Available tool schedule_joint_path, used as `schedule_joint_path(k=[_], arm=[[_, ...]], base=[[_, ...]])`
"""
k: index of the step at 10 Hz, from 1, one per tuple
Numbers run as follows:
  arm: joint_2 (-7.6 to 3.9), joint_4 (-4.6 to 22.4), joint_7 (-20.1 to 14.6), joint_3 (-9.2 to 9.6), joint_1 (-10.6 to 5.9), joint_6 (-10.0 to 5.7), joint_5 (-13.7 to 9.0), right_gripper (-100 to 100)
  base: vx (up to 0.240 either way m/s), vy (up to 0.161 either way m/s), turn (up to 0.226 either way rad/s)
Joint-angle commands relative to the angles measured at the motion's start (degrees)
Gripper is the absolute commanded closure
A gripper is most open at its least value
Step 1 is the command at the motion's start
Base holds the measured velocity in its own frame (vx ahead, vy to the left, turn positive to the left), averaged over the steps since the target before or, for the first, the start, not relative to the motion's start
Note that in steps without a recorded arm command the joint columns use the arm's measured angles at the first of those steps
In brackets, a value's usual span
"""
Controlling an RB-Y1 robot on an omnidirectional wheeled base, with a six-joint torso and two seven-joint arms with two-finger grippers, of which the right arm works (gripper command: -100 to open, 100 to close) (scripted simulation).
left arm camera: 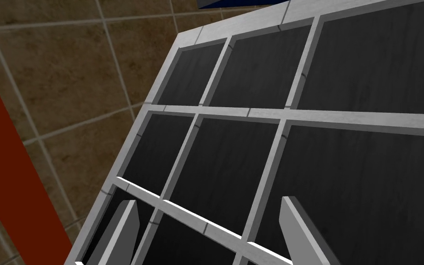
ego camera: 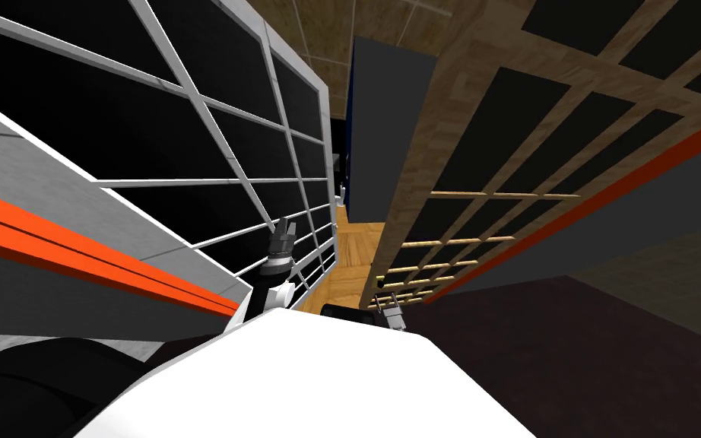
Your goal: Push the door open
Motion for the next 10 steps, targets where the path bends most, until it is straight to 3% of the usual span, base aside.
schedule_joint_path(k=[1, 3, 4, 9, 10], arm=[[0.71, 0.50, -0.01, -0.66, -0.34, 0.79, -0.08, -100], [0.71, 0.40, 0.06, -0.75, -0.36, 0.89, -0.10, -100], [0.71, 0.40, 0.06, -0.75, -0.36, 0.89, -0.10, 100], [0.71, 0.40, 0.06, -0.75, -0.36, 0.89, -0.10, 100], [0.66, 0.26, 0.61, -1.65, 0.54, 0.20, -1.38, -100]], base=[[0.168, 0.034, 0.039], [0.139, 0.014, 0.022], [-0.012, 0.000, -0.004], [-0.018, -0.002, -0.001], [-0.064, 0.080, -0.164]])
